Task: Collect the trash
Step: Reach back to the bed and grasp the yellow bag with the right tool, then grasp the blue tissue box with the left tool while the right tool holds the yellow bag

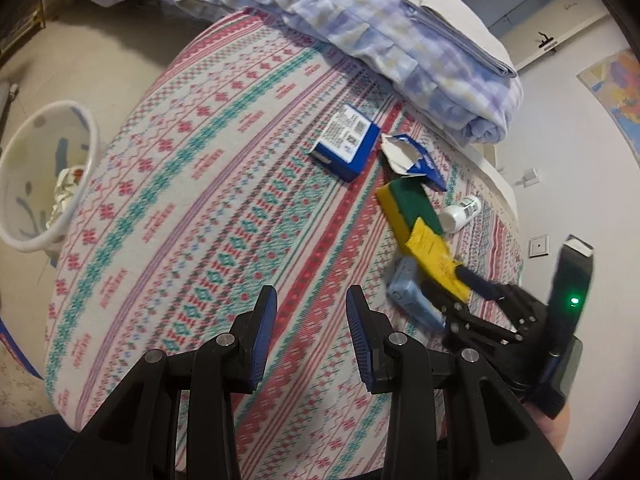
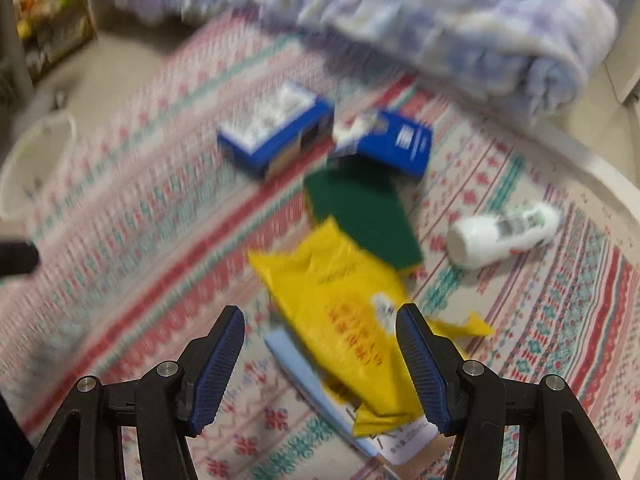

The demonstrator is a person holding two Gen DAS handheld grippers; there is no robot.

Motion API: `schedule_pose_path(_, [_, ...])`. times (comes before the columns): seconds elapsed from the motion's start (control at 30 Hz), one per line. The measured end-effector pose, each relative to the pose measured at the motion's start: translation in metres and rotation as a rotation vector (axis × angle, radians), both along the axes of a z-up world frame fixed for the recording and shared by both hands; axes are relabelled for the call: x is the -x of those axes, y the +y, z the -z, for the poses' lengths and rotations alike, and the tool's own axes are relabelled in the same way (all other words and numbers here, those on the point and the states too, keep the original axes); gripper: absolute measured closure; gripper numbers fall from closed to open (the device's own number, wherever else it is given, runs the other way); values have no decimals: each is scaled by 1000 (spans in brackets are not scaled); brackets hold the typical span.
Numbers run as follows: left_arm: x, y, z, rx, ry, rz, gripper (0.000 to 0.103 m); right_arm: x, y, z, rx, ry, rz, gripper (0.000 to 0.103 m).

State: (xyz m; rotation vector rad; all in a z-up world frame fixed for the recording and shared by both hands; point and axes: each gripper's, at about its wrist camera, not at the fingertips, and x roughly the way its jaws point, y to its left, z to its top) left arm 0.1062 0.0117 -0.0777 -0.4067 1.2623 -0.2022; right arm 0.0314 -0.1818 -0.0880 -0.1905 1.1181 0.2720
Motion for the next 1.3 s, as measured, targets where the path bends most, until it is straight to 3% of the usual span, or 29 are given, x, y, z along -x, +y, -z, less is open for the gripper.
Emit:
schedule_pose_path(0.03, [-2,-3,0,-7,-9,3,65,-2,-2,6,9,16,7,41])
schedule_pose_path(0.1, [-5,-7,1,-26,-24,7,65,-6,-8,11,27,24,27,69])
schedule_pose_path(0.13, [-7,-9,2,-32,-29,10,65,-7,-11,9,28,19,35,70])
schedule_pose_path(0.2, [-11,-12,4,-36,-41,19,65,-8,-19,2,-1,2,49,87])
schedule_pose_path(0.3, [-18,-23,3,-59,-64,46,65,-4,-34,-20,-77,-46,89,92])
schedule_pose_path(0.4, [-28,-41,0,-66,-89,91,65,-1,-51,-35,-130,-85,140,94])
schedule_pose_path(0.7, [-92,-110,4,13,-161,205,65,-5,-85,-63,-254,-172,277,96])
schedule_pose_path(0.83, [-125,-141,13,-58,-167,182,42,-3,-103,-72,-302,-206,339,97])
schedule_pose_path(0.87, [-130,-146,16,-66,-164,172,41,-2,-109,-75,-315,-213,357,97])
schedule_pose_path(0.9, [-134,-152,17,-59,-165,179,41,-2,-113,-77,-321,-219,371,97])
schedule_pose_path(0.97, [-140,-167,21,-52,-174,224,29,0,-123,-81,-326,-236,405,97])
schedule_pose_path(1.03, [-144,-185,28,-135,-186,272,26,2,-133,-83,-336,-244,430,97])
schedule_pose_path(1.13, [-152,-196,44,-258,-166,258,26,2,-140,-84,-341,-249,439,97])
schedule_pose_path(1.2, [-151,-197,53,-255,-156,264,26,2,-140,-84,-343,-248,439,97])
schedule_pose_path(1.27, [-148,-194,59,-252,-156,263,46,2,-139,-85,-347,-248,432,97])
schedule_pose_path(1.3, [-147,-192,59,-254,-165,261,46,2,-138,-85,-348,-248,428,97])
